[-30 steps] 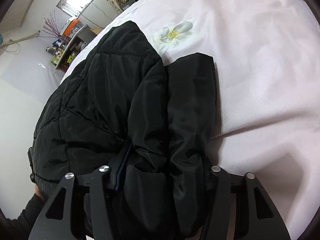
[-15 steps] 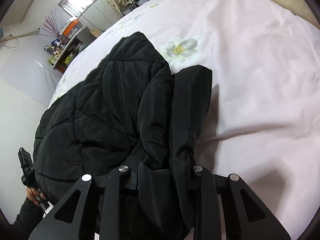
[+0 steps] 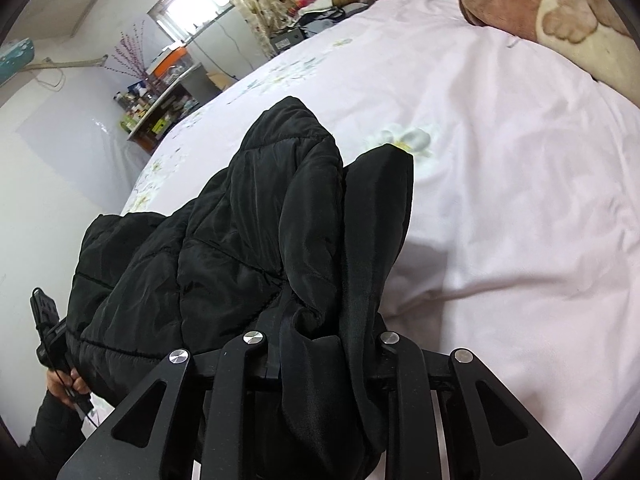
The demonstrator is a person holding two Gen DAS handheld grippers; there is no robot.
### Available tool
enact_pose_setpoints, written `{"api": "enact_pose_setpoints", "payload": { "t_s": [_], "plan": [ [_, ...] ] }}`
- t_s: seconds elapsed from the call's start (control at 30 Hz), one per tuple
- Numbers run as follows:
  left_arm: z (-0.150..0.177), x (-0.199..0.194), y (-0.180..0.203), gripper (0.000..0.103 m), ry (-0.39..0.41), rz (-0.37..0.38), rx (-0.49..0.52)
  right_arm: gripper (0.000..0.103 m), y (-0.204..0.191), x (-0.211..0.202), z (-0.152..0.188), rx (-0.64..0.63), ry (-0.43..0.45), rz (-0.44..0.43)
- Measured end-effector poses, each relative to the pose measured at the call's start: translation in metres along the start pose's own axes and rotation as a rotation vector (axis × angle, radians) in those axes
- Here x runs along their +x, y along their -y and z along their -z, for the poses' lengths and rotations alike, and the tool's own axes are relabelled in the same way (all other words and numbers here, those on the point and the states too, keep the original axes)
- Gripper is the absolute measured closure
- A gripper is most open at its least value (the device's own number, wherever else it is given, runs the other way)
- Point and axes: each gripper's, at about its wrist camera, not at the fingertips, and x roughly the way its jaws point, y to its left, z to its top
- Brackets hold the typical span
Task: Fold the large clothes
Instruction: 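Lift the held edge and fold it over the jacket bundle with both grippers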
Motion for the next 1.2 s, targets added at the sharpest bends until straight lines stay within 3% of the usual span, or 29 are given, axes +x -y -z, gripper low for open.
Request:
{"api": "enact_pose_setpoints", "payload": {
  "t_s": [0.23, 0.5, 0.8, 0.9, 1.03, 1.2],
  "plan": [
    [-0.036, -0.010, -0.015, 0.072, 0.052, -0.016, -0.013, 0.081, -0.033, 0.016, -0.024, -0.045, 0.019, -0.033],
    [-0.101, -0.008, -0.038, 0.072, 0.118, -0.050, -0.023, 0.080, -0.086, 0.053, -0.083, -0.116, 0.052, -0.070],
    [-0.165, 0.028, -0.060, 0.072, 0.161, -0.088, 0.007, 0.080, -0.114, 0.111, -0.130, -0.140, 0.070, -0.103],
    [-0.165, 0.058, -0.079, 0.071, 0.132, -0.115, -0.008, 0.080, -0.112, 0.138, -0.135, -0.127, 0.058, -0.110],
    [-0.142, 0.115, -0.111, 0.068, 0.019, -0.210, -0.050, 0.077, -0.092, 0.195, -0.123, -0.092, -0.043, -0.050],
    [-0.123, 0.123, -0.136, 0.057, 0.040, -0.177, -0.122, 0.063, -0.068, 0.217, -0.108, -0.031, -0.075, -0.050]
  ]
}}
